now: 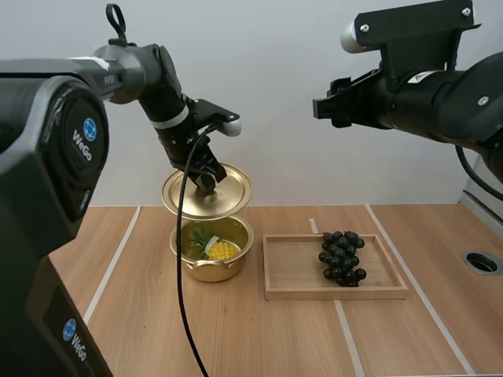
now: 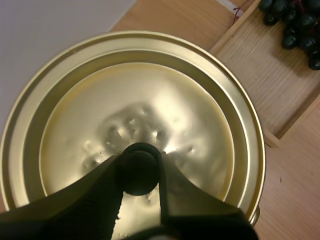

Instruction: Open the pot, put the pineapple inside, and close it

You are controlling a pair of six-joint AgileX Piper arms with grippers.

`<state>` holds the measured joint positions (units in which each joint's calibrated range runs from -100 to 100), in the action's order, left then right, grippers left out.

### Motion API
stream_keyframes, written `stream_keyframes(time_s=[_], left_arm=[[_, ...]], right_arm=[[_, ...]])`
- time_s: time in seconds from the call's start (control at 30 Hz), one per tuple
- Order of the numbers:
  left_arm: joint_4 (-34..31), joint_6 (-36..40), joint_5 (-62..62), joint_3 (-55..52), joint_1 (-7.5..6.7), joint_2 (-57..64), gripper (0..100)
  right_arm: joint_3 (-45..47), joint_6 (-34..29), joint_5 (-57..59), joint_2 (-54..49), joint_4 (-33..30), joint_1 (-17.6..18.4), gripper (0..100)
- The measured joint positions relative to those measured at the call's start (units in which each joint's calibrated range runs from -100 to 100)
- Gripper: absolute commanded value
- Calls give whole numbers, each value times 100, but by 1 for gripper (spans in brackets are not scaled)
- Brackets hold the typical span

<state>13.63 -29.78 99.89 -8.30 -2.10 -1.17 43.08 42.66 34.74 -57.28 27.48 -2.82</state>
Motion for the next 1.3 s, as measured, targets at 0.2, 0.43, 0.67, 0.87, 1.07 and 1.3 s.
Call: stream_keyframes(time_s=[0.2, 0.43, 0.67, 0.87, 1.07, 1.3], left_arm=[[0, 0, 0, 0, 0, -526, 0], [0, 0, 11, -43, 0, -850, 0], [66, 0, 11, -256, 0, -921, 0], [310, -68, 11, -358, 0, -932, 0], [353, -150, 11, -461, 0, -946, 0], [353, -224, -139, -741, 0, -946, 0]], right_arm=[[0, 0, 0, 0, 0, -23, 100], [0, 0, 0, 0, -11, -23, 100], [0, -7, 0, 0, -150, -23, 100], [0, -7, 0, 0, -195, -23, 100], [0, -7, 0, 0, -219, -23, 100], [0, -7, 0, 0, -219, -23, 100]])
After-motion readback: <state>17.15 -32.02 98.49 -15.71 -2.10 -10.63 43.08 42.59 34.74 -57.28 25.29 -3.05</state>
